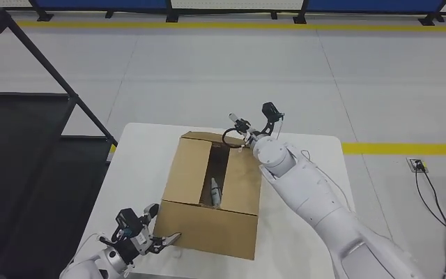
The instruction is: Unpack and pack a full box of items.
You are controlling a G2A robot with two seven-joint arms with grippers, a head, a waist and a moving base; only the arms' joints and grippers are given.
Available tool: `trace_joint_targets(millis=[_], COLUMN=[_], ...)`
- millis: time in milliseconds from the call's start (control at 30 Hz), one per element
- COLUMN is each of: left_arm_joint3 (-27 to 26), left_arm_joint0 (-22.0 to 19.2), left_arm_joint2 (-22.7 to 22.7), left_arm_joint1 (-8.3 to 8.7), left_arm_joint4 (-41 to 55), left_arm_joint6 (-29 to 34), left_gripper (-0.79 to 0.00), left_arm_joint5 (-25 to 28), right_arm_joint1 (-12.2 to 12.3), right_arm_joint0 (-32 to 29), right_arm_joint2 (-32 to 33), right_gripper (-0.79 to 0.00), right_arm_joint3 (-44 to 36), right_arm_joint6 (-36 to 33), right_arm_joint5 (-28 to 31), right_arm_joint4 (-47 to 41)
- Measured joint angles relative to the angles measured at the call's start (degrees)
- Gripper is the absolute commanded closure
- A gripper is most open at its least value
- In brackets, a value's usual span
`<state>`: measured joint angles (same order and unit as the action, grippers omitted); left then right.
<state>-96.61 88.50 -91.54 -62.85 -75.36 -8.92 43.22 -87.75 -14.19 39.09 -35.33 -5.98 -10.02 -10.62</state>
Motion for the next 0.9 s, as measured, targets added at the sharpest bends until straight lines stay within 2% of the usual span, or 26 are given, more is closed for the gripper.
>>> trace_joint_targets(millis=[433, 600, 667, 767, 833, 900], left_arm_joint3=[3.63, 4.54, 4.94, 5.80, 6.25, 6.22], left_arm_joint0=[-1.87, -1.55, -1.88, -3.09, -4.30, -5.85], left_arm_joint2=[2.02, -2.71, -4.71, -6.63, -6.72, -5.88], left_arm_joint1=[-0.08, 0.39, 0.56, 0.61, 0.44, 0.20], left_arm_joint4=[-2.76, 9.64, 14.16, 19.54, 22.03, 20.89], left_arm_joint6=[-1.00, -0.24, 1.66, 4.78, 7.02, 8.65], left_gripper=[-0.785, -0.785, -0.785, -0.785, -0.785, -0.785], left_arm_joint5=[-5.55, -0.06, -0.10, -3.88, -8.52, -14.67], right_arm_joint1=[1.68, 3.43, 4.24, 5.53, 6.17, 6.21], right_arm_joint0=[-3.39, -6.02, -7.30, -9.67, -11.02, -11.08], right_arm_joint2=[5.58, 9.53, 11.27, 13.83, 15.07, 15.16], right_gripper=[-0.785, -0.785, -0.785, -0.785, -0.785, -0.785], right_arm_joint3=[-6.00, -11.65, -14.52, -20.54, -24.11, -24.24], right_arm_joint6=[-3.12, -9.17, -12.16, -17.19, -20.12, -20.32], right_arm_joint5=[3.46, 5.26, 5.70, 5.21, 3.63, 3.56], right_arm_joint4=[1.87, 1.50, 1.29, 1.60, 1.90, 1.95])
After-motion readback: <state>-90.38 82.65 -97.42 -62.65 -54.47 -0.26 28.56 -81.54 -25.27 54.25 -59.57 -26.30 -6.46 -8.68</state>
